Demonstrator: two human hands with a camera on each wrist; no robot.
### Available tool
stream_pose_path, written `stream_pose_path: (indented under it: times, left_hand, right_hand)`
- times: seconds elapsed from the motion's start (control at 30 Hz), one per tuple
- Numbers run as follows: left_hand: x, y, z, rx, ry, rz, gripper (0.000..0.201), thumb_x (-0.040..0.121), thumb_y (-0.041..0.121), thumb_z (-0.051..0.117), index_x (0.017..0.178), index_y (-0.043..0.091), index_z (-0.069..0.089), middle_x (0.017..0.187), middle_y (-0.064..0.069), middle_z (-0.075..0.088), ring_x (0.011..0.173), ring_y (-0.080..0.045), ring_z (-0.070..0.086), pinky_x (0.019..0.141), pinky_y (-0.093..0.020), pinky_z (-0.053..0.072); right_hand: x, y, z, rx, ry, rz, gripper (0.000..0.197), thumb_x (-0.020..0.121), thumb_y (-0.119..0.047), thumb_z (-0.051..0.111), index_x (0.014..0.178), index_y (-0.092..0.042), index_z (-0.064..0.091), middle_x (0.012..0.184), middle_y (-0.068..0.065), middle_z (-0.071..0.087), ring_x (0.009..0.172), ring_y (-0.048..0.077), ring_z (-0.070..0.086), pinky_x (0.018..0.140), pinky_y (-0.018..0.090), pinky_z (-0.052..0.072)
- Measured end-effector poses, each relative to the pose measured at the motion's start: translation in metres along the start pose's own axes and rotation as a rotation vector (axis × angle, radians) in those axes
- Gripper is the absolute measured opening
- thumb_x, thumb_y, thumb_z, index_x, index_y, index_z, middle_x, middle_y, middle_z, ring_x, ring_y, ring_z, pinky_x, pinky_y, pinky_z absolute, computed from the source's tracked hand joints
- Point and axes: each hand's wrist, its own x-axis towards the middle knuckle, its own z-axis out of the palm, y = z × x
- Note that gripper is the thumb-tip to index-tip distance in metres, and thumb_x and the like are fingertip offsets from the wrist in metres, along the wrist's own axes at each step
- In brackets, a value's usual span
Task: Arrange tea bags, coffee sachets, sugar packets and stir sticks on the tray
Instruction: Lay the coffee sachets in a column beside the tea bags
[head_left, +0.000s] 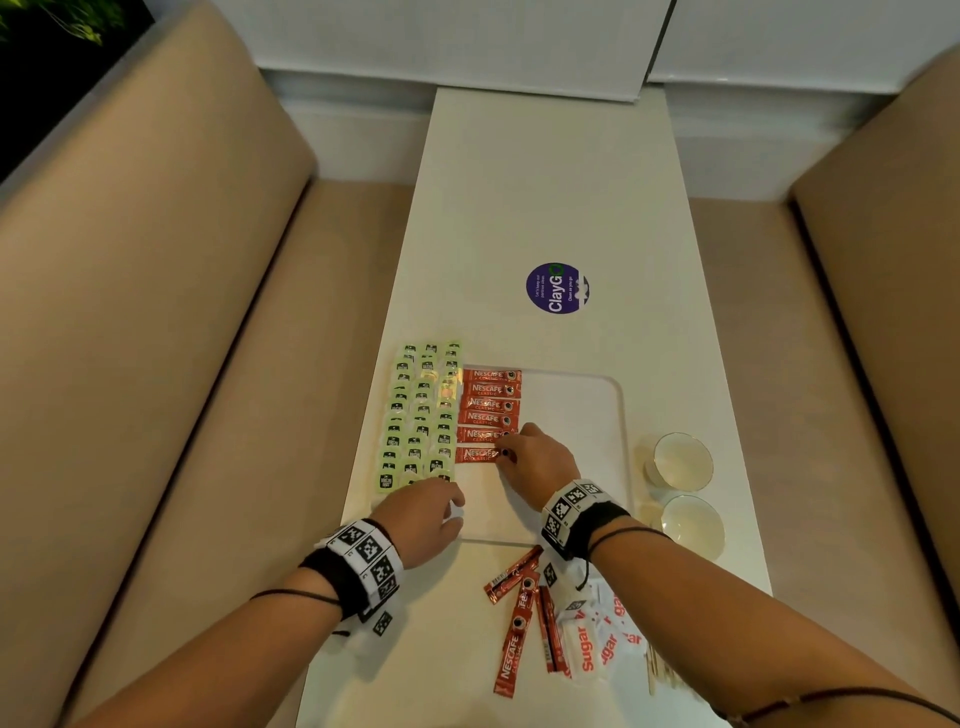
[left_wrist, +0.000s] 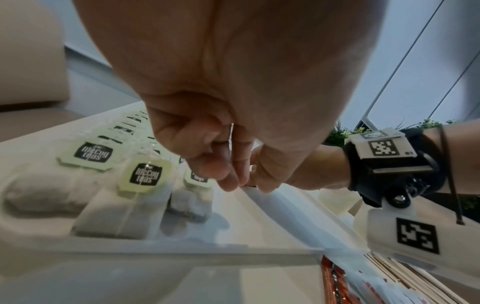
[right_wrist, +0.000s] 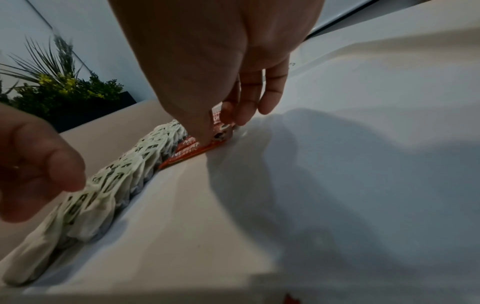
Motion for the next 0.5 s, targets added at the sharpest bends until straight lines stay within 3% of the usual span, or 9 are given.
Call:
stream_pose_path:
  times: [0.17,0.5]
  left_hand:
    - [-0.005,-0.002,0.004,-0.057,0.017,-0.010,0.028,0.097,0.035,0.056,0.123,0.025,0.060,0.096,0.014,0.056,0.085,-0.007,0.052,0.076,-0.023,0.041]
    - [-0.013,-0.002,0.011,-0.098,0.010,-0.023,0.028,0.097,0.035,0.056,0.123,0.026,0.060,0.098,0.012,0.059,0.085,-0.006,0.053,0.076,-0.022,0.041]
  right_hand:
    - [0.001,-0.001,0.000,-0.013,-0.019,-0.003,0.026,0.102,-0.033,0.052,0.120,-0.025,0.070,0.110,0.000,0.061,0.090,0.020,0.064,0.080,0.032,0.055]
    - [0.005,-0.004,-0.001,-0.012,0.013,-0.003,0.026,0.103,-0.033,0.052,0.118,-0.024,0.071,0.110,0.001,0.062,0.089,0.021,0.063,0.078,0.030,0.051]
